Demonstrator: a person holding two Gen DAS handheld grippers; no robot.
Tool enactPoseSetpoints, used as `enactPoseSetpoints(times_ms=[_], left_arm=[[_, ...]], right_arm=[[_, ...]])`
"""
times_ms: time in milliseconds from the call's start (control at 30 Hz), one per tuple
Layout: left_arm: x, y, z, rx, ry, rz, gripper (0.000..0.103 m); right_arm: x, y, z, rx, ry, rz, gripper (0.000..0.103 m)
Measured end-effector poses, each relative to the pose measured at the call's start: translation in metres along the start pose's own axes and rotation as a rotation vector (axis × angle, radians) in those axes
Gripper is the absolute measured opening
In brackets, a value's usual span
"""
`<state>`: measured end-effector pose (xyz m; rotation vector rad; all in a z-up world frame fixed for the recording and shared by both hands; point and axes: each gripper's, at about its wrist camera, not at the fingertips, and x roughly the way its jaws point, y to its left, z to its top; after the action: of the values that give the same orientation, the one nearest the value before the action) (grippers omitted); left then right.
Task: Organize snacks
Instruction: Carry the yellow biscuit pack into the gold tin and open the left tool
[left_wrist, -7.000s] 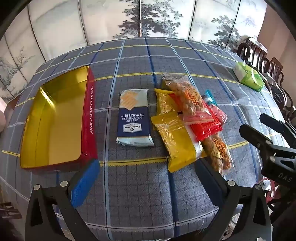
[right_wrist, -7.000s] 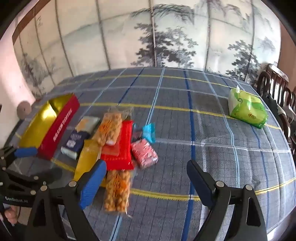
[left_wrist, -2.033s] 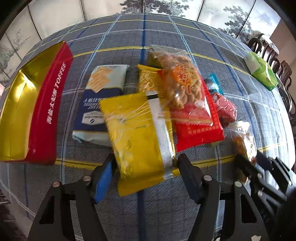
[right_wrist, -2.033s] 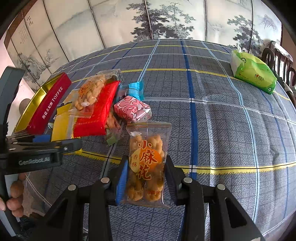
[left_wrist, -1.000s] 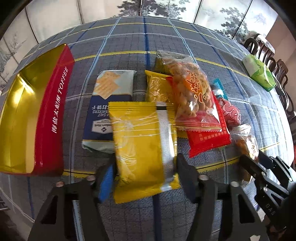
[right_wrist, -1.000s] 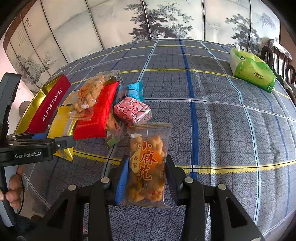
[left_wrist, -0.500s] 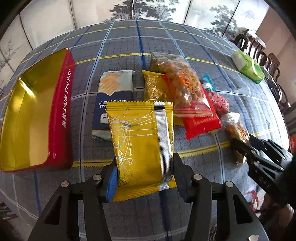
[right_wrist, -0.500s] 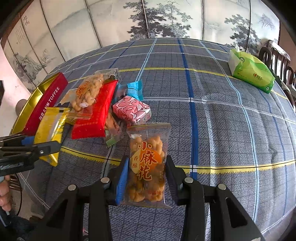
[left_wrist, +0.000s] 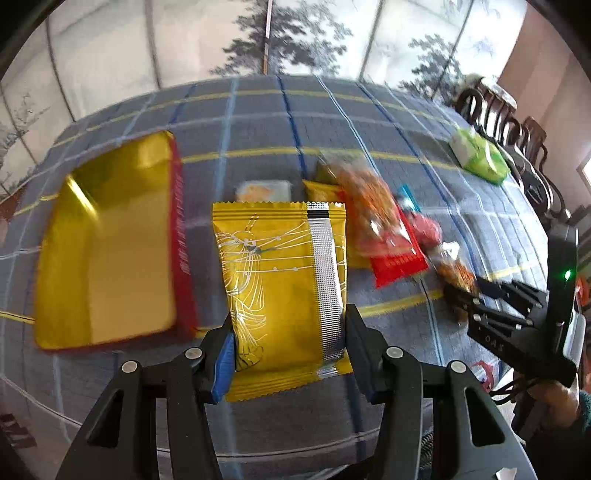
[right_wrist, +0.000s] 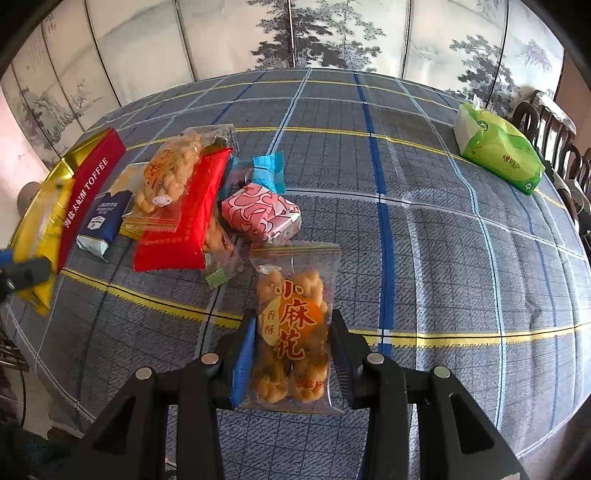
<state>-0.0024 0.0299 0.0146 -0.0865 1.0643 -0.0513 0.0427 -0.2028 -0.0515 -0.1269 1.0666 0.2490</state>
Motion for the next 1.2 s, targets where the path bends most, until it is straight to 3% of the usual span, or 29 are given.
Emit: enactPoseSetpoints(times_ms=[267,567,1200], left_arm=[[-0.019,0.077,0.023,-0.090,-0.076,0.141,0.048],[0.008,0.149,0.028,-0.145,-0.008,0.226,0.048],[0.044,0.176,0.005,-0.137,0.111,0.255,0.048]], right_arm=[[0.002,0.008,0.003,0.001,0.022,-0.048,0.038],[0.004,0.010,0.006,0.031,0.040,-0.075,0.039],[0.006,0.011,0.010,0.067,0.069,-0.096,0.038]])
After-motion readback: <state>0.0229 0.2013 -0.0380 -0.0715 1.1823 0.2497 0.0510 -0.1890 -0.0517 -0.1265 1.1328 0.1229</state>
